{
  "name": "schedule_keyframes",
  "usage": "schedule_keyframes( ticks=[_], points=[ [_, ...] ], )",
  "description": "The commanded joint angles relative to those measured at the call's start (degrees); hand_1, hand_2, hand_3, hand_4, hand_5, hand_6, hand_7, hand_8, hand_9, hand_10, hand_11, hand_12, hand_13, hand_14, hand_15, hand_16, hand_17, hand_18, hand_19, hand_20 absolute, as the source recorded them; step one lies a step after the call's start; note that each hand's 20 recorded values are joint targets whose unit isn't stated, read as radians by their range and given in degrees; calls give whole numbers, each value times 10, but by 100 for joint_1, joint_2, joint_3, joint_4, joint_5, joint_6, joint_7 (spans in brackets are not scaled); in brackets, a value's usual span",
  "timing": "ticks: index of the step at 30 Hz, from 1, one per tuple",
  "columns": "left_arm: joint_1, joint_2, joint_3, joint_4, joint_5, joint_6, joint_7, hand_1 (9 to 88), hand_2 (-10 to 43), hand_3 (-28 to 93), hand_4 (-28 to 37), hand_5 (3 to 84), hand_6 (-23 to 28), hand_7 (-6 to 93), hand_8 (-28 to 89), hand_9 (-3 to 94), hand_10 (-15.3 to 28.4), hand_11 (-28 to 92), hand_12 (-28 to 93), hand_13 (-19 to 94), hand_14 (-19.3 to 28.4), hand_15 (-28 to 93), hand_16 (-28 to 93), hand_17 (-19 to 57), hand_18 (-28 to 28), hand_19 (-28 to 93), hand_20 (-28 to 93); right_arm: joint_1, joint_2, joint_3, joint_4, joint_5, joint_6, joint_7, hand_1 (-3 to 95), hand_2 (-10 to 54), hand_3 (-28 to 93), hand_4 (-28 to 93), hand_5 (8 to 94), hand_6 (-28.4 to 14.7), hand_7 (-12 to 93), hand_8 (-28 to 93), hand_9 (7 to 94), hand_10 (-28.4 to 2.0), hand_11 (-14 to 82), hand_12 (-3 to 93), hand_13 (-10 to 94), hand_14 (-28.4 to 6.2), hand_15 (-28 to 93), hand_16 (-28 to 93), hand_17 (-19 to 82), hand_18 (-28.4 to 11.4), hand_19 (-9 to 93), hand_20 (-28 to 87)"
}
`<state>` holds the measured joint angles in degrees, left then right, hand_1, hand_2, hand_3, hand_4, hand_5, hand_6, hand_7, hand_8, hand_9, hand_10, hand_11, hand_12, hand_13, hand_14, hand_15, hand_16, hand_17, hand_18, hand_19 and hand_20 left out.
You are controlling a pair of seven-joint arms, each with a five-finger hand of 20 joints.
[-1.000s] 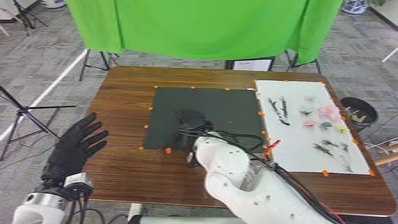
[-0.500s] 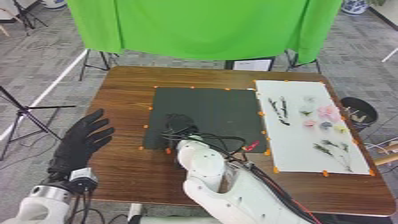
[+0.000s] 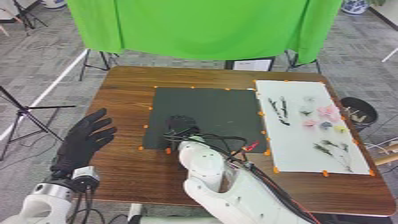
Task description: Arrange flowers
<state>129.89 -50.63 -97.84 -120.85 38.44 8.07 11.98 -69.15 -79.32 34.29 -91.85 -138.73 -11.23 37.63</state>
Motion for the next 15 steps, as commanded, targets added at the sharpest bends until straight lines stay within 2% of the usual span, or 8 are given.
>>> schedule_keyframes(
  ticks=[1, 11, 13, 15],
  points=[
    [-22, 8, 43, 28, 5, -62, -61, 252, -71, 710, -283, 270, 31, 308, -169, 237, 132, 347, 130, 191, 175, 485, -67, -92, 236, 452, 70, -31, -20, 20, 39, -149, -9, -219, 352, -78, 866, -138, 845, 10, 400, 215, 899, -53, 666, 537, 856, -63, 853, 434, 566, -217, 932, 756],
    [127, -72, -28, -19, 11, -37, -9, 251, -72, 712, -283, 270, 30, 327, -186, 237, 133, 384, 103, 191, 177, 524, -100, -92, 238, 466, 55, -38, 56, 63, -76, -258, -304, -241, 311, -91, 848, -211, 826, 4, 367, 178, 877, -63, 662, 539, 835, -72, 851, 437, 541, -221, 932, 747],
    [144, -79, -50, -30, 8, -29, 7, 251, -72, 712, -283, 270, 31, 327, -187, 236, 133, 383, 102, 190, 178, 524, -101, -92, 238, 467, 54, -7, 94, 72, -154, -244, -297, -251, 279, -87, 826, -226, 825, 3, 405, -37, 875, -64, 660, 540, 832, -73, 852, 433, 540, -223, 932, 746],
    [165, -97, -64, -35, 9, -20, 4, 252, -73, 711, -283, 271, 31, 325, -187, 238, 133, 379, 100, 192, 178, 518, -102, -92, 238, 465, 52, 19, 113, 103, -221, -226, -380, -240, 264, -78, 785, -235, 826, -1, 402, -77, 872, -65, 658, 538, 830, -75, 851, 433, 539, -222, 932, 745]
  ],
)
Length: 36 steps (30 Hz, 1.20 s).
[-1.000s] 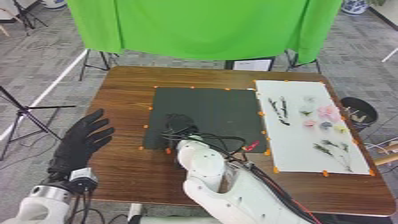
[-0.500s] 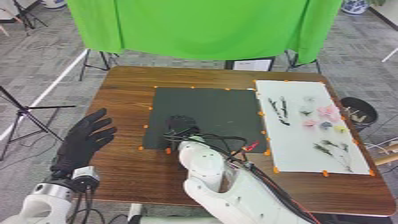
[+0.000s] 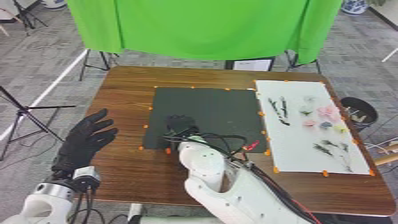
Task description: Arrange flowers
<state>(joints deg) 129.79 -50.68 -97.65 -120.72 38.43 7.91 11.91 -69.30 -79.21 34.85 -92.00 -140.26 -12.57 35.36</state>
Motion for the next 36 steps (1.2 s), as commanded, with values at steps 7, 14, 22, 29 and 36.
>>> schedule_keyframes(
  ticks=[7, 14, 22, 29, 36],
  points=[
    [308, -159, -144, -103, 18, 40, 44, 249, -72, 713, -283, 269, 32, 318, -182, 234, 130, 363, 101, 190, 176, 490, -95, -94, 236, 458, 49, 117, 231, 111, -441, -94, -294, -17, 232, -57, 708, -238, 819, -9, 379, -77, 867, -68, 650, 541, 824, -79, 846, 436, 534, -226, 932, 743],
    [304, -177, -133, -95, 15, 37, 37, 251, -69, 711, -283, 269, 33, 281, -153, 233, 126, 310, 129, 190, 173, 432, -58, -94, 234, 440, 60, 76, 310, 204, -568, 83, -210, -238, 216, -52, 735, -215, 806, -13, 374, -71, 855, -75, 646, 543, 808, -86, 847, 437, 513, -228, 932, 741],
    [293, -205, -144, -79, 18, 7, 3, 251, -67, 710, -283, 269, 33, 267, -152, 234, 126, 291, 133, 191, 171, 408, -52, -94, 233, 433, 65, -238, 569, 416, -1046, 562, 119, -1335, 297, -6, 876, -151, 583, -25, 424, 125, 667, -118, 630, 649, 646, -126, 870, 429, 330, -230, 932, 645],
    [306, -216, -158, -79, 19, 9, 11, 255, -60, 703, -283, 266, 33, 236, -129, 231, 119, 251, 150, 192, 165, 363, -29, -93, 231, 418, 72, -322, 544, 620, -1050, 737, -816, -1636, 267, 14, 932, -44, 629, 21, 294, -92, 591, -132, 553, 757, 561, -148, 876, 434, 254, -235, 880, 630],
    [290, -224, -138, -62, 15, 12, 4, 259, -53, 696, -275, 263, 33, 211, -110, 228, 115, 212, 171, 191, 161, 317, -7, -93, 228, 404, 80, -312, 520, 589, -881, 569, -1351, -1631, 204, 111, 932, 38, 609, 39, 188, -121, 529, -143, 576, 779, 547, -161, 892, 438, 242, -240, 869, 637]
  ],
)
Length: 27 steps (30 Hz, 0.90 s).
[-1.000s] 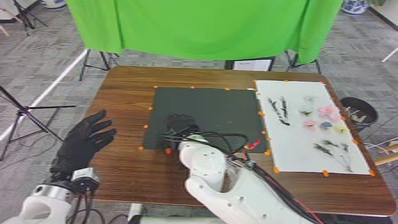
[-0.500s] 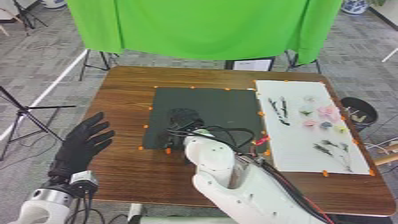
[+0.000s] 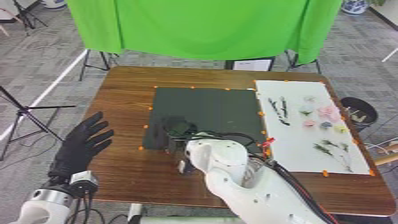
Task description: Arrange flowers
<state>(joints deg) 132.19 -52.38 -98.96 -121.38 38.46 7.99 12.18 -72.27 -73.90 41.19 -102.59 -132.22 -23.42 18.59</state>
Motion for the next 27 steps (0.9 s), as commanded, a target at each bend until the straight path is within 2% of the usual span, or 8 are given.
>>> schedule_keyframes(
  ticks=[1, 8, 17, 27],
  points=[
    [50, -59, -10, 3, 12, 0, -30, 260, -52, 695, -271, 261, 33, 201, -103, 227, 114, 197, 182, 190, 160, 301, 8, -93, 227, 398, 85, -13, -8, -56, 192, -291, -274, 34, 199, 118, 932, 44, 599, 41, 178, -120, 524, -143, 581, 780, 547, -162, 893, 439, 241, -241, 869, 637],
    [56, -63, -4, 5, 7, 12, -20, 263, -50, 692, -264, 259, 32, 180, -89, 222, 111, 155, 201, 189, 154, 240, 39, -93, 222, 377, 96, 44, 85, -126, 169, -483, -280, -74, 170, 146, 932, 67, 587, 44, 170, -116, 518, -143, 591, 780, 544, -163, 908, 441, 242, -244, 871, 638],
    [138, -104, -39, -27, 8, 42, 5, 267, -44, 685, -256, 256, 33, 162, -77, 221, 110, 127, 220, 187, 150, 207, 56, -92, 220, 366, 106, 92, 254, -114, 69, -520, -244, -190, 157, 151, 932, 84, 630, 38, 180, -119, 520, -141, 607, 769, 547, -162, 916, 439, 247, -246, 877, 638],
    [139, -120, -29, -22, 5, 49, 4, 269, -42, 682, -251, 254, 32, 150, -70, 218, 110, 100, 234, 187, 149, 183, 72, -92, 220, 362, 112, 85, 363, -79, -22, -544, -242, -283, 153, 156, 932, 99, 661, 40, 193, -123, 529, -140, 603, 772, 546, -161, 916, 442, 250, -246, 878, 638]
  ],
)
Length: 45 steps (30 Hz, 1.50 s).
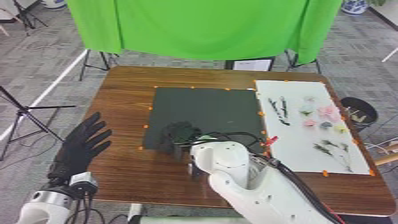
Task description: Arrange flowers
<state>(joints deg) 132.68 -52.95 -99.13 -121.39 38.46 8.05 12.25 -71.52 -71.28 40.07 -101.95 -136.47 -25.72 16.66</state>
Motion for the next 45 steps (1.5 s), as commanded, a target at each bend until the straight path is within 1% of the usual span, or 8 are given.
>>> schedule_keyframes(
  ticks=[1, 10, 17, 22, 26, 34, 39, 45],
  points=[
    [78, -60, -12, -13, 7, 28, -7, 270, -42, 681, -250, 254, 32, 150, -70, 219, 109, 99, 235, 187, 149, 182, 72, -92, 219, 362, 112, 8, 118, 32, -101, -84, 4, -73, 154, 155, 932, 100, 662, 39, 193, -124, 529, -140, 603, 772, 546, -161, 916, 442, 250, -246, 878, 638],
    [58, -71, -4, -3, 7, 27, -32, 270, -41, 679, -246, 254, 32, 147, -67, 220, 107, 98, 243, 188, 148, 182, 78, -91, 219, 361, 114, -102, 85, 135, -179, 110, 61, -214, 149, 138, 932, 87, 665, 40, 196, -127, 535, -140, 601, 772, 550, -160, 915, 442, 254, -247, 879, 637],
    [63, -73, -21, -2, 5, 16, -41, 272, -39, 676, -244, 254, 32, 148, -67, 220, 108, 104, 244, 189, 148, 198, 79, -92, 220, 364, 116, -299, -43, 558, -550, 2414, 382, 578, 126, 95, 932, 13, 650, 51, 209, -132, 530, -146, 677, 679, 552, -159, 916, 433, 259, -246, 882, 632],
    [57, -78, -20, 2, 1, 7, -45, 269, -38, 672, -243, 253, 31, 150, -68, 223, 108, 120, 241, 192, 147, 212, 71, -91, 222, 371, 116, -327, -33, 921, -817, 3527, 1085, 888, 152, -22, 932, -129, 683, 55, 231, -131, 547, -146, 717, 596, 563, -156, 914, 424, 269, -248, 893, 622],
    [64, -98, -19, -8, 17, -13, -59, 262, -39, 669, -247, 255, 28, 163, -73, 226, 109, 138, 233, 195, 152, 245, 63, -90, 224, 380, 113, -377, 449, 1372, -1057, 2957, 1781, 942, 172, -90, 927, -276, 637, 3, 266, -128, 548, -147, 678, 535, 575, -147, 902, 403, 280, -240, 899, 590],
    [227, -148, -142, -60, 19, 0, -32, 259, -49, 684, -264, 262, 31, 193, -94, 231, 113, 177, 208, 195, 157, 292, 29, -91, 227, 393, 101, -1049, 2092, 2769, -1577, 1737, 2049, 1292, 195, -95, 821, -283, 621, -28, 306, -108, 579, -145, 680, 539, 598, -135, 888, 404, 300, -237, 905, 583],
    [222, -141, -148, -46, 19, -14, -9, 259, -51, 688, -267, 263, 31, 203, -101, 232, 116, 193, 203, 194, 158, 302, 21, -91, 228, 398, 98, -1968, 2954, 3893, -1842, 1334, 1921, 1766, 230, -95, 737, -283, 626, -29, 316, -108, 586, -144, 677, 543, 605, -131, 886, 408, 305, -235, 908, 579],
    [210, -140, -136, -35, 16, -36, -3, 258, -52, 691, -270, 263, 31, 208, -105, 230, 116, 202, 192, 194, 159, 310, 13, -92, 229, 401, 94, -3285, 3362, 5176, -1989, 905, 1490, 2400, 215, -95, 751, -283, 640, -27, 317, -112, 595, -142, 674, 544, 610, -130, 882, 411, 311, -235, 912, 576]
  ],
)
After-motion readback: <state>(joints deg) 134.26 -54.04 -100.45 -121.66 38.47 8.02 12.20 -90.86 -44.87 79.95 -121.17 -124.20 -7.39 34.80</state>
